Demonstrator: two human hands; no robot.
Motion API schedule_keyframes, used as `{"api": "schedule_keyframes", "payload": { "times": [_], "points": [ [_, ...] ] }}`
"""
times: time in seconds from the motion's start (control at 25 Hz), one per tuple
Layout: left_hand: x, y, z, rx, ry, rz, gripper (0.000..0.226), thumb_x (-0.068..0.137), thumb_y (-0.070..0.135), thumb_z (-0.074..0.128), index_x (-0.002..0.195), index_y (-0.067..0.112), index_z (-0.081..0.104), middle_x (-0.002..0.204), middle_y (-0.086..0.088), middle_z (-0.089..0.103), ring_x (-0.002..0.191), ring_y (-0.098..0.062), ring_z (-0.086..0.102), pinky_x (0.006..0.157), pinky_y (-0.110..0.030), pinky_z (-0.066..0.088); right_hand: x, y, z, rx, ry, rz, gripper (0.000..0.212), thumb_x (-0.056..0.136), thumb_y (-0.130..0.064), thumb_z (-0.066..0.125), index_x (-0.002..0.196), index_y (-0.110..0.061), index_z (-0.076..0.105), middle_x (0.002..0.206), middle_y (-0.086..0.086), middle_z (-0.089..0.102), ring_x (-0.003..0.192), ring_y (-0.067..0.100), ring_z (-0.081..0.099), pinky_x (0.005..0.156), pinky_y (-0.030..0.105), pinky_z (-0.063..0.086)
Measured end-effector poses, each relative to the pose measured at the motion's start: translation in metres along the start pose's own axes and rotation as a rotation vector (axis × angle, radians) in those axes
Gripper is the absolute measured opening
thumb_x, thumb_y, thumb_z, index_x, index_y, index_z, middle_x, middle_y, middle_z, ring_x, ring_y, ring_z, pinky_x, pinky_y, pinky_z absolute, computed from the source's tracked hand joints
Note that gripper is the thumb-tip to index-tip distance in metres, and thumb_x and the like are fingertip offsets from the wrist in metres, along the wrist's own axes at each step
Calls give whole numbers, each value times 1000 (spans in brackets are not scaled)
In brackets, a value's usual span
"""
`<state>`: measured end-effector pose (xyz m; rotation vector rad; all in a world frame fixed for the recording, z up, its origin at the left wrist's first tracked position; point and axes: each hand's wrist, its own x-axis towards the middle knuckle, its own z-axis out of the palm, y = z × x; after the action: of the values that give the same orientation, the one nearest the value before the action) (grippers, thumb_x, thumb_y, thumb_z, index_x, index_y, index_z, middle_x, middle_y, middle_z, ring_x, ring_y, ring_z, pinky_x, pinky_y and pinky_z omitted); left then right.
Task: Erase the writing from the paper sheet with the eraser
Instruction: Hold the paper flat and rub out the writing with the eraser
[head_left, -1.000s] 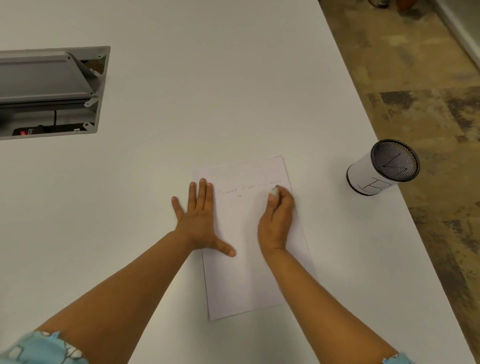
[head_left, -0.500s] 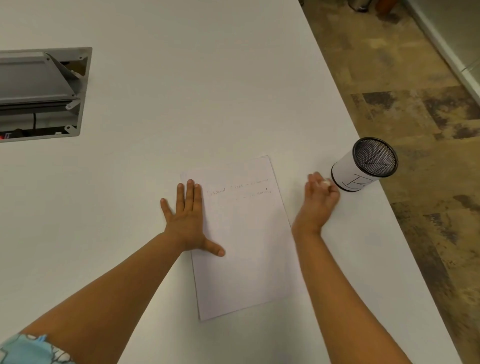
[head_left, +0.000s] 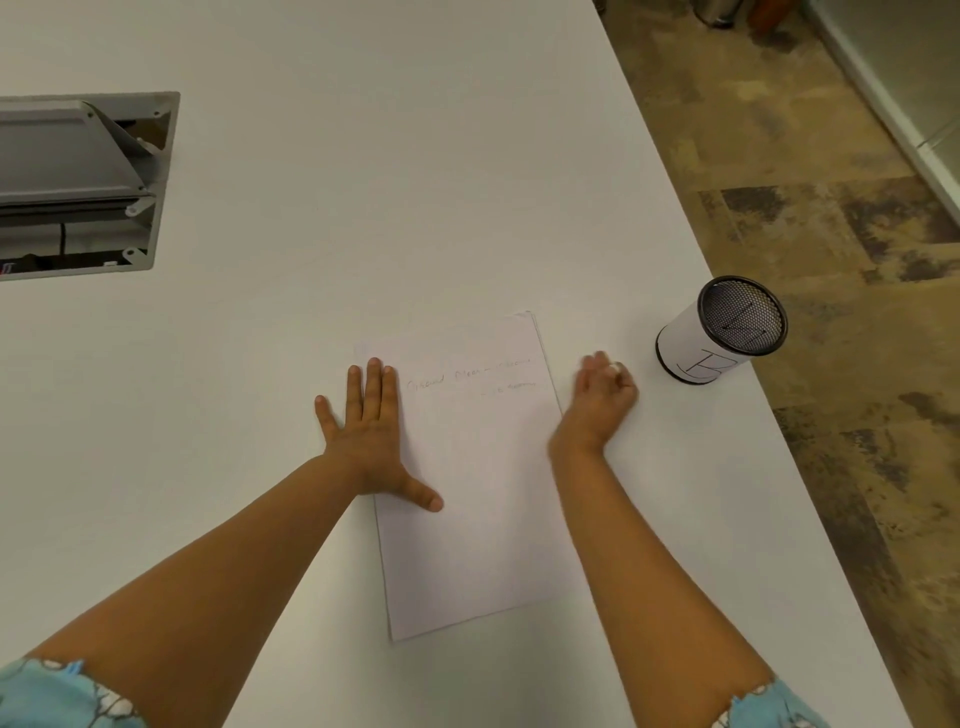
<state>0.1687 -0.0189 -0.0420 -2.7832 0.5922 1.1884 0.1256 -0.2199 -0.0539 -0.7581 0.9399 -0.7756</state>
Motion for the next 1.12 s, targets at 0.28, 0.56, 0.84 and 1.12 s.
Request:
{"api": "schedule_keyframes", "payload": {
  "times": [0.28,0.56,0.84,1.12],
  "points": [
    [-1,4,-3,3,-10,-35,162,40,78,73,128,10,-45,141,-8,-48,130,-28,-43,107,-62,-13,-98,56,26,-251,-582,336,9,94,-9,44,94,-18,49,103,4,59,97,17,62,84,21,52],
    [0,3,-5,-7,-42,-30,164,37,80,72,132,12,-43,141,-6,-49,129,-27,-44,105,-61,-17,-5,-1,-1,-194,-74,-17,16,96,-11,38,84,-17,45,91,6,54,77,15,59,69,16,53],
    [1,12,-13,33,-112,-121,160,44,75,75,132,10,-42,140,-11,-48,128,-31,-43,103,-63,-18,-42,28,-37,-904,-514,-416,19,90,-16,52,109,-12,53,103,0,53,91,16,57,81,12,48],
    [17,48,-12,-87,20,-16,157,45,78,71,136,14,-39,143,-6,-45,130,-29,-42,102,-65,-16,-41,34,-36,-1056,-463,-444,31,86,-17,60,115,-7,57,113,9,52,98,12,52,85,18,45]
  ]
}}
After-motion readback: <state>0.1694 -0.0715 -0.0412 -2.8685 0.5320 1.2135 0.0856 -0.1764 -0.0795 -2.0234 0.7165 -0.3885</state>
